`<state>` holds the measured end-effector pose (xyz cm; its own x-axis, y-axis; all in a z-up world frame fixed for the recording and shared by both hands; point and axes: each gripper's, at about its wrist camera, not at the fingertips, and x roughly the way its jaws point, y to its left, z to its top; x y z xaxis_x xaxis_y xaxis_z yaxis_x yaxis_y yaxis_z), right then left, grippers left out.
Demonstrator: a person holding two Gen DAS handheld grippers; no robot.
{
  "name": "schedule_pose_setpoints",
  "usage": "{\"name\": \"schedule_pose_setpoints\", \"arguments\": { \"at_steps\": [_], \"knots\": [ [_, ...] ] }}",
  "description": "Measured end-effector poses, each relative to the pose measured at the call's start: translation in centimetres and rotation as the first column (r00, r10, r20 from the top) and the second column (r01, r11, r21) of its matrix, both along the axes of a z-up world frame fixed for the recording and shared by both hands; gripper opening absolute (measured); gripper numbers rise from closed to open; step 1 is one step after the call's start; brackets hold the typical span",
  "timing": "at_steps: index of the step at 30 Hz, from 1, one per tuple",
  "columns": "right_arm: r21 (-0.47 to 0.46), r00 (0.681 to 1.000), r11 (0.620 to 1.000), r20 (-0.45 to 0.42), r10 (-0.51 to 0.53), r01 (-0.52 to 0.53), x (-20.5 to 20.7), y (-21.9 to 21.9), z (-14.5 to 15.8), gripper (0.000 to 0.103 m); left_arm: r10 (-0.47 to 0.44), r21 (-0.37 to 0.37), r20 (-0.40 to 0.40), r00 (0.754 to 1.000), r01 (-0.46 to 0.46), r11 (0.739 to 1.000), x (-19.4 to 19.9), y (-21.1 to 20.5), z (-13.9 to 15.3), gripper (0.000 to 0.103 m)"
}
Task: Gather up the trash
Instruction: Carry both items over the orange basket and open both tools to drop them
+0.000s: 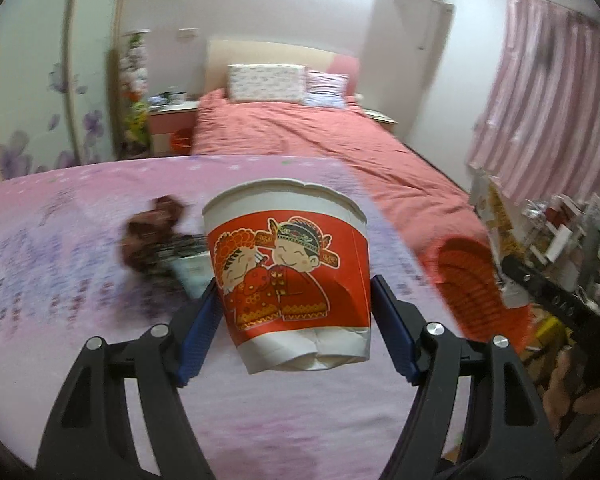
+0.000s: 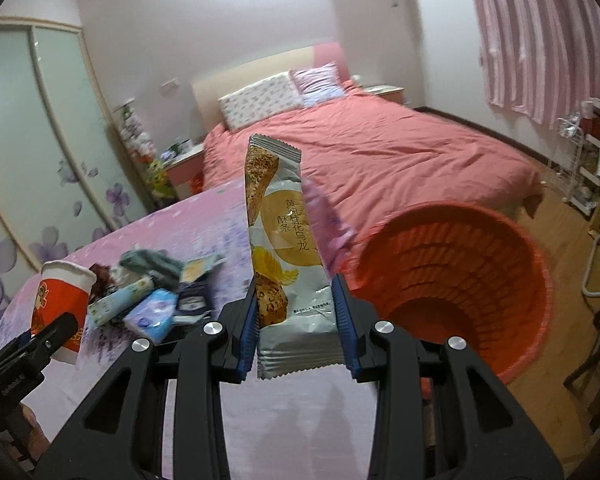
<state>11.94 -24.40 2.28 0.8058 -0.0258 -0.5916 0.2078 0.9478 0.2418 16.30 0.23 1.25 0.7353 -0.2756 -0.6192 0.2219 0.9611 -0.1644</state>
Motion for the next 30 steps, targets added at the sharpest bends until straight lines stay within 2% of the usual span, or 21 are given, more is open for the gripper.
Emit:
{"name": "schedule_pose_setpoints", "arguments": {
  "at_steps": [7, 17, 23, 24, 26, 28, 30],
  "knots": [
    [0.018, 0.995, 0.995, 0.012, -0.098, 0.098, -1.0, -4.7, -0.8, 0.035, -0.181, -0.031, 0.007, 0.983, 0.181, 0.983, 0.8, -8.4, 0.0, 0.071],
    [0.086, 0.983, 0.979, 0.006, -0.184, 0.182, -0.5, -10.1, -2.9, 0.035, -0.372, -0.017, -0.014, 0.928, 0.372, 0.928, 2.6, -20.0, -1.8, 0.071],
    [0.140, 0.980, 0.970, -0.022, -0.196, 0.197, 0.2, -12.5, -5.0, 0.036, -0.434, 0.025, -0.044, 0.900, 0.435, 0.900, 4.2, -25.0, -3.9, 0.072],
    [0.156, 0.981, 0.969, -0.027, -0.190, 0.192, 0.4, -12.8, -5.5, 0.038, -0.438, 0.029, -0.057, 0.897, 0.440, 0.898, 4.3, -25.5, -4.3, 0.072],
    [0.178, 0.981, 0.964, -0.038, -0.192, 0.195, 0.7, -13.5, -5.7, 0.042, -0.434, 0.044, -0.085, 0.897, 0.438, 0.898, 5.1, -26.3, -5.3, 0.073],
    [0.184, 0.978, 0.961, -0.052, -0.200, 0.206, 0.8, -13.7, -6.2, 0.053, -0.419, 0.063, -0.099, 0.903, 0.426, 0.903, 5.6, -26.5, -6.0, 0.079],
    [0.181, 0.976, 0.959, -0.057, -0.210, 0.217, 0.3, -13.8, -6.5, 0.055, -0.402, 0.071, -0.107, 0.910, 0.410, 0.909, 6.0, -26.3, -6.6, 0.083]
  ]
}}
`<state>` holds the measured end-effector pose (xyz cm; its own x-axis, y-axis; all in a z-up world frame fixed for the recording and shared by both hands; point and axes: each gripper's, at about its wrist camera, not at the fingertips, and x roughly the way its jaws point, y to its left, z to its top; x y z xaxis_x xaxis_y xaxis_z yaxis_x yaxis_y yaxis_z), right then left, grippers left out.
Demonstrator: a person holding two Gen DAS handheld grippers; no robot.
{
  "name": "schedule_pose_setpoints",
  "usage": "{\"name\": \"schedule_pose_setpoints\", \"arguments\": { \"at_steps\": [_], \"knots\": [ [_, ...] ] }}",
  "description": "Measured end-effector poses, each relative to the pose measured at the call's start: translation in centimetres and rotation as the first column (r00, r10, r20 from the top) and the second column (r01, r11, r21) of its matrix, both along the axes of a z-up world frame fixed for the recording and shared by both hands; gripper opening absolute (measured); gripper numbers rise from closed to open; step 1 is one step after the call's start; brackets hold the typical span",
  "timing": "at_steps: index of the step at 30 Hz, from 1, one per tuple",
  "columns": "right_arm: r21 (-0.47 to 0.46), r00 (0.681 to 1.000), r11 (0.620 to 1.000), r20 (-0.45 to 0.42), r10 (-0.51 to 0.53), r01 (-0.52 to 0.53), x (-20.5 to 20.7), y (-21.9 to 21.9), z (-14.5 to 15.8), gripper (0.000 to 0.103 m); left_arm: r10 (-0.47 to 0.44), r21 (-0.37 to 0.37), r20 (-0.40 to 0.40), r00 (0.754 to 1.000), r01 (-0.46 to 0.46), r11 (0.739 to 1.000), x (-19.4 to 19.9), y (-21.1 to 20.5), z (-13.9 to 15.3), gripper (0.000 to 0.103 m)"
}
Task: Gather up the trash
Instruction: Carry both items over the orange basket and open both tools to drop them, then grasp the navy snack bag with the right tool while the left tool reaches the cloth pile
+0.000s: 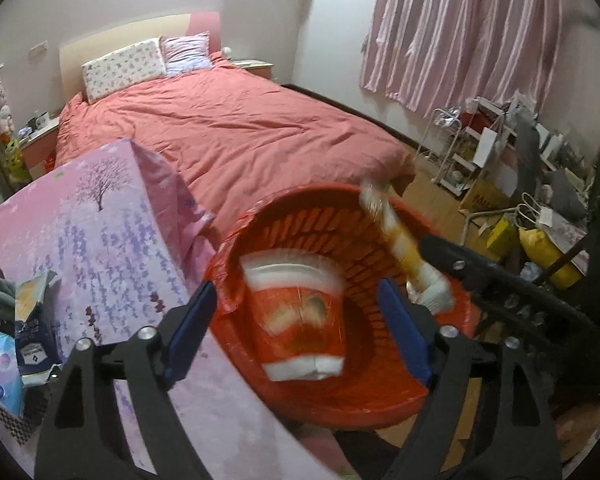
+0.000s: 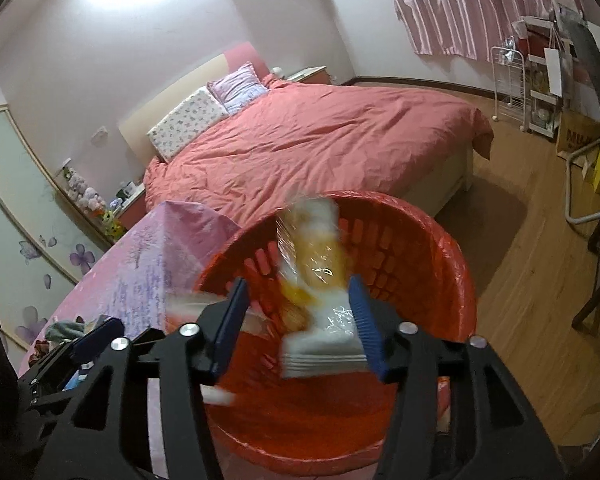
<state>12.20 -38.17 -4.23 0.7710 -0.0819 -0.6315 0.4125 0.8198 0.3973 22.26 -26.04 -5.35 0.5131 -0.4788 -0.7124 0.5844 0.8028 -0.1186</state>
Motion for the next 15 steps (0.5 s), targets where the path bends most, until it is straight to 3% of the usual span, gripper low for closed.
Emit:
{"name": "schedule_pose_setpoints", "arguments": {
  "at_steps": [7, 15],
  "knots": [
    [-0.037, 1.000, 0.999, -0.017, -0.016, 0.015, -1.0, 0.7, 0.8, 0.061, 0.080, 0.036, 0.033, 0.996, -0.081, 0.996, -0.1, 4.1, -0.1, 0.089],
    [-0.097, 0.998, 0.994, -0.032, 0.046, -0.049, -0.3, 4.1, 2.2, 0.064, 0.200, 0.053, 0.102, 0.974, -0.206, 0.977, -1.6, 12.2, 1.0, 0.092]
  ]
}}
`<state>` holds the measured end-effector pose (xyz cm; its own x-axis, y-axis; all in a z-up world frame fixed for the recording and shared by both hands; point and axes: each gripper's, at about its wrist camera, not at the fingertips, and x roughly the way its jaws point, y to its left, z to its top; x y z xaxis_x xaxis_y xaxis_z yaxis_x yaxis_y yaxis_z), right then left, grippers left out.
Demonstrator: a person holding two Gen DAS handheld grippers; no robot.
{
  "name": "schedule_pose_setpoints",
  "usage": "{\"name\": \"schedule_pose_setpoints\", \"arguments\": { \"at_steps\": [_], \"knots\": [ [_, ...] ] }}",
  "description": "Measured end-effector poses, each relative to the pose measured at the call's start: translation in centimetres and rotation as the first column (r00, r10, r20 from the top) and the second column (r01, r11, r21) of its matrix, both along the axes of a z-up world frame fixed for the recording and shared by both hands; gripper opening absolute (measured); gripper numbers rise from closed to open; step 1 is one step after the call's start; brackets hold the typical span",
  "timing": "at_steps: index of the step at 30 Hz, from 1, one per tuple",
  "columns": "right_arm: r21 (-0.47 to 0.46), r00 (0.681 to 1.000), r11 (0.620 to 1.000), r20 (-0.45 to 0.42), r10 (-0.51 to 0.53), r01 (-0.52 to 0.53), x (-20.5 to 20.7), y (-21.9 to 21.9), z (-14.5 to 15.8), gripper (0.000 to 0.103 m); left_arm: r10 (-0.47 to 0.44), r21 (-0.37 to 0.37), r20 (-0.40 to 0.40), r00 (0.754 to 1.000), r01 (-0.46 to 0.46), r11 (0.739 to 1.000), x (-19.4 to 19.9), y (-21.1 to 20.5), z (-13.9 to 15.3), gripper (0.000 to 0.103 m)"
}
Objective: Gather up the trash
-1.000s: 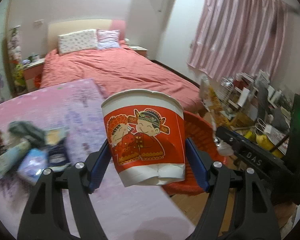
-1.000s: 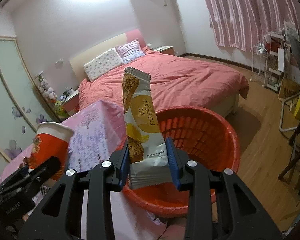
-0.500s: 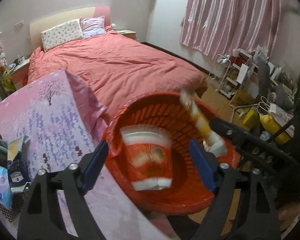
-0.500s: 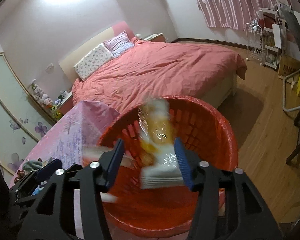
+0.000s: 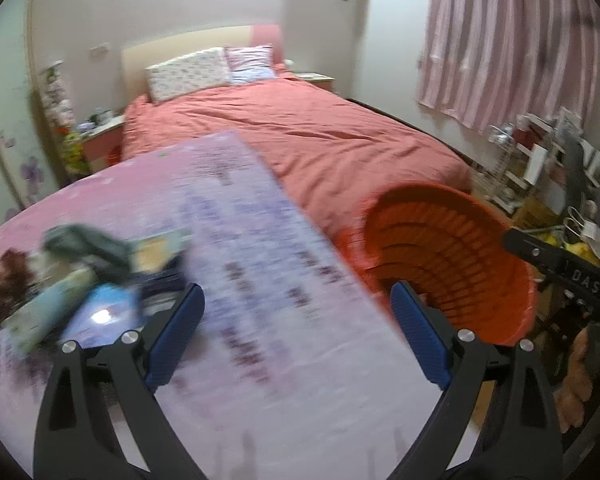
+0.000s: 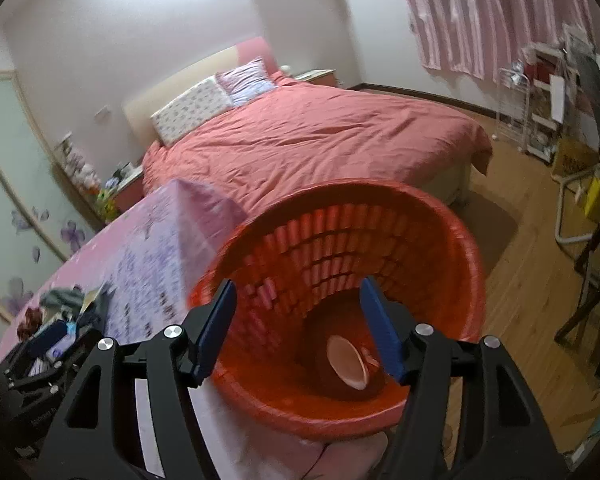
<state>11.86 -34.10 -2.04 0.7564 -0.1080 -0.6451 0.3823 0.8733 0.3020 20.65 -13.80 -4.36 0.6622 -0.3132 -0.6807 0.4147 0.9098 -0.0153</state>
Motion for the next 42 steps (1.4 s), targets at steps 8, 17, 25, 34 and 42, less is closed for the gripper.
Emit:
{"name": "schedule_pose_setpoints", "arguments": {
  "at_steps": [8, 17, 25, 34, 42],
  "knots": [
    [-0.042, 0.990, 0.989, -0.031, 0.140, -0.141, 1.5, 6.8, 0.6, 0.065, 0.164, 0.000, 0.026, 0.986, -0.164, 0.986, -0.6, 9.8, 1.3, 0.092],
    [-0.031, 0.948, 0.949, -0.071, 0.312, -0.314, 6.6, 16.0, 0.2, 0.065, 0.404, -0.031, 0.034, 0.914, -0.403, 0.915, 0.2, 22.4, 2.2, 0.092],
    [0.016, 0.910, 0.920, -0.143, 0.389, -0.391, 12.2, 21.8, -1.6, 0.065, 0.504, -0.062, -0.018, 0.864, -0.504, 0.862, 1.0, 29.1, 1.0, 0.092],
    [0.022, 0.911, 0.933, -0.209, 0.355, -0.359, 13.2, 21.6, -3.4, 0.044, 0.475, -0.105, -0.043, 0.879, -0.477, 0.873, 2.1, 29.5, 0.2, 0.092],
    [-0.050, 0.929, 0.947, -0.219, 0.298, -0.316, 11.8, 20.4, -3.4, 0.043, 0.441, -0.077, -0.054, 0.896, -0.444, 0.892, 5.5, 27.7, -0.3, 0.076]
  ]
}}
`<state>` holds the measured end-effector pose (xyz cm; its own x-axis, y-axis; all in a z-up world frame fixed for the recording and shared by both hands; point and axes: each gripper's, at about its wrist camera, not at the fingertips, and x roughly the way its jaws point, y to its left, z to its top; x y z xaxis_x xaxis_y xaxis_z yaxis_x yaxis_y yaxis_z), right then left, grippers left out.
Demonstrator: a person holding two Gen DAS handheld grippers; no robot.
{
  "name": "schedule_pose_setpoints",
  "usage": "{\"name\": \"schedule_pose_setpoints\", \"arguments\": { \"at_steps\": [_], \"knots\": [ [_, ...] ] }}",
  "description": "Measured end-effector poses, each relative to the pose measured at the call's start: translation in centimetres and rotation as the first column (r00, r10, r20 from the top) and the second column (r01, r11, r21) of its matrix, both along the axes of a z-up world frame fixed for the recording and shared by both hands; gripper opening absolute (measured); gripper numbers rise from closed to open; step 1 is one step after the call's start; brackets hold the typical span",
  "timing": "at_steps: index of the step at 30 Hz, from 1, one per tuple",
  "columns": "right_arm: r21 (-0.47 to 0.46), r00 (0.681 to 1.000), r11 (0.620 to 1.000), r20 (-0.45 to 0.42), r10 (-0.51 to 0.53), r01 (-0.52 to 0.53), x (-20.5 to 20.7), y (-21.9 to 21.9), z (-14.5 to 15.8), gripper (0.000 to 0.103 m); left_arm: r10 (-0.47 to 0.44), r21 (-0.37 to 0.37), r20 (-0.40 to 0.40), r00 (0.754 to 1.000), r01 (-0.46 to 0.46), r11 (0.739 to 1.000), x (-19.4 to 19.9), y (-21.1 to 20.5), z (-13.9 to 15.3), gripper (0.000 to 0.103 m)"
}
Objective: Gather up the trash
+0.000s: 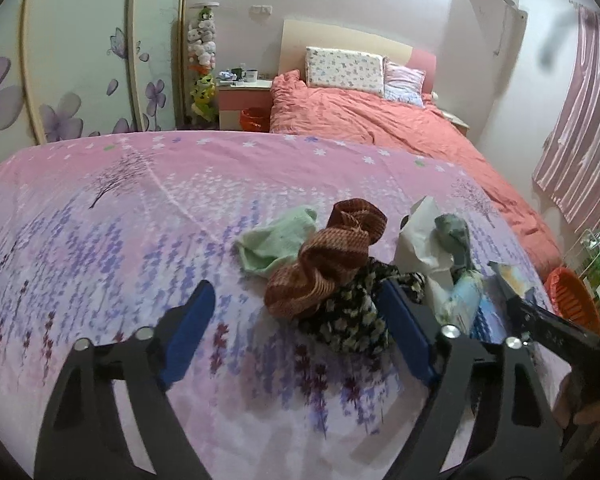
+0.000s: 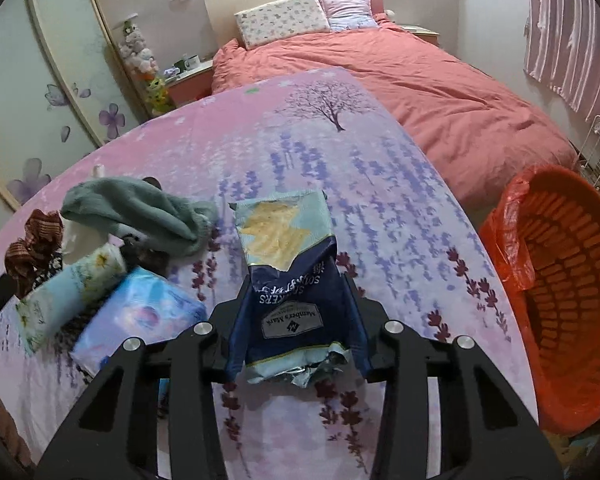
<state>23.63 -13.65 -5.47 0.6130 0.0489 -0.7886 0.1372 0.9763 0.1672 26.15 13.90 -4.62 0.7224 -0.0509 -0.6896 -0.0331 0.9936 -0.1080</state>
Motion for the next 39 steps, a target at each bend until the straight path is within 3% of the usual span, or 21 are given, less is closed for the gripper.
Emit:
{"name": "schedule_pose_setpoints", "arguments": {
  "at_steps": [6, 14, 20, 23, 29, 39],
  "knots": [
    [-0.038, 1.000, 0.999, 0.011, 0.017, -0.017, -0.5, 0.4, -0.2, 0.046, -0.028, 0.001, -0.053, 0.998, 0.028, 1.000, 2.3, -0.5, -1.0, 0.059],
    [-0.038, 1.000, 0.999, 0.014, 0.018, -0.017, -0.2, 0.4, -0.2, 0.049, -0.033, 0.004, -0.067, 0.997, 0.033, 0.999, 2.7, -0.9, -2.0, 0.055],
    [-0.071, 0.999, 0.997, 0.029, 0.026, -0.024, -0.2, 0.9, -0.3, 0.050, -0.036, -0.005, -0.064, 0.997, 0.036, 0.999, 2.9, -0.6, -2.4, 0.045],
    [-0.079, 0.999, 0.997, 0.027, 0.028, -0.026, -0.1, 1.0, -0.3, 0.049, -0.042, -0.022, -0.058, 0.997, 0.041, 0.999, 2.7, -0.4, -2.3, 0.035],
    [-0.019, 0.998, 0.999, 0.042, 0.037, -0.037, -0.6, 0.3, 0.7, 0.036, -0.040, -0.049, -0.035, 0.999, 0.038, 0.998, 2.0, 0.2, -1.1, 0.028],
    [-0.017, 0.995, 0.999, 0.090, 0.050, -0.049, -1.7, 0.3, 2.8, 0.034, -0.015, -0.070, 0.040, 0.999, 0.018, 0.997, 0.2, 1.5, 3.1, 0.027]
  ]
}}
